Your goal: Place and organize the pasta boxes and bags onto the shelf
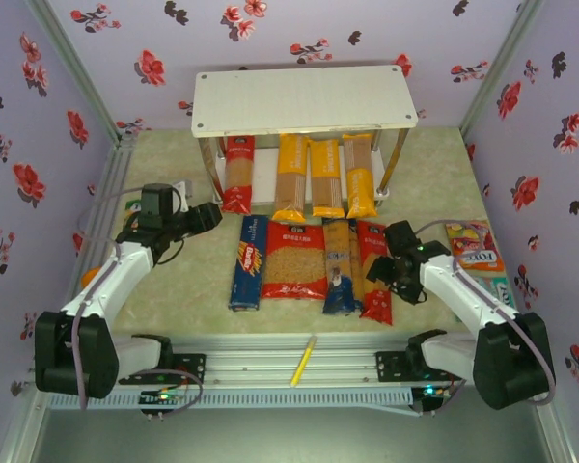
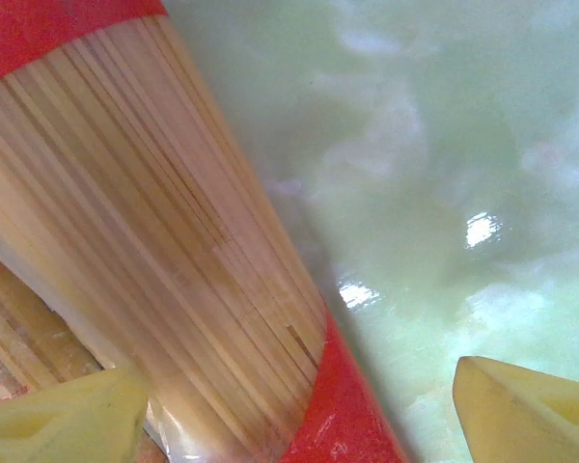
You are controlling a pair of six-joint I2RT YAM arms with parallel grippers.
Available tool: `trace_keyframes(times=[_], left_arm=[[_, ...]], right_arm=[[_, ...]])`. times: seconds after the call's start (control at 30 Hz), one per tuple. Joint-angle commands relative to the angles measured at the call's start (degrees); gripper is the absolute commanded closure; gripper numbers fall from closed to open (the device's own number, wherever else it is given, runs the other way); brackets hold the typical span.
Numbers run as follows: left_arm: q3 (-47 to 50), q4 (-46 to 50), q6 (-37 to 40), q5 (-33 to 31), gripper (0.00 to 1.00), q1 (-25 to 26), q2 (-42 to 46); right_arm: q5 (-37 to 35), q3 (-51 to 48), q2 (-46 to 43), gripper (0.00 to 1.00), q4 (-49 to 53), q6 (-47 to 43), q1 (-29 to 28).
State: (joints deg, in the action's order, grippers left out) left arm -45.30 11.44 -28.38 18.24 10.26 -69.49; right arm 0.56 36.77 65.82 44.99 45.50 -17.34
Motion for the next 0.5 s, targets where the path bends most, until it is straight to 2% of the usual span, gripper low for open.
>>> trace_keyframes(times=[0.0,0.1,0.2,0.47], left_arm=[[-1.81,-1.33,-0.89,1.27,0.36,0.37,-0.58],[-1.72,-1.15,-0.9,1.27,0.36,0.36,-0.38],[-1.59,-1.13,-0.93,1.23,0.36,0.34,-0.16],[-1.67,-1.61,-1.29,1.27,0.36,0.37,-0.18]], right_arm=[[3.23,-0.31,1.29,0.17,-0.27,-2.73,0.55],[8.46,-0.21,1.33,0.16,-3.48,-4.06,0.14],[10.49,-0.21,-0.3,0.16,-4.52,-5.2,-0.08],[7.68,-0.75,2.17,0.13,-2.36,-4.3,0.01]])
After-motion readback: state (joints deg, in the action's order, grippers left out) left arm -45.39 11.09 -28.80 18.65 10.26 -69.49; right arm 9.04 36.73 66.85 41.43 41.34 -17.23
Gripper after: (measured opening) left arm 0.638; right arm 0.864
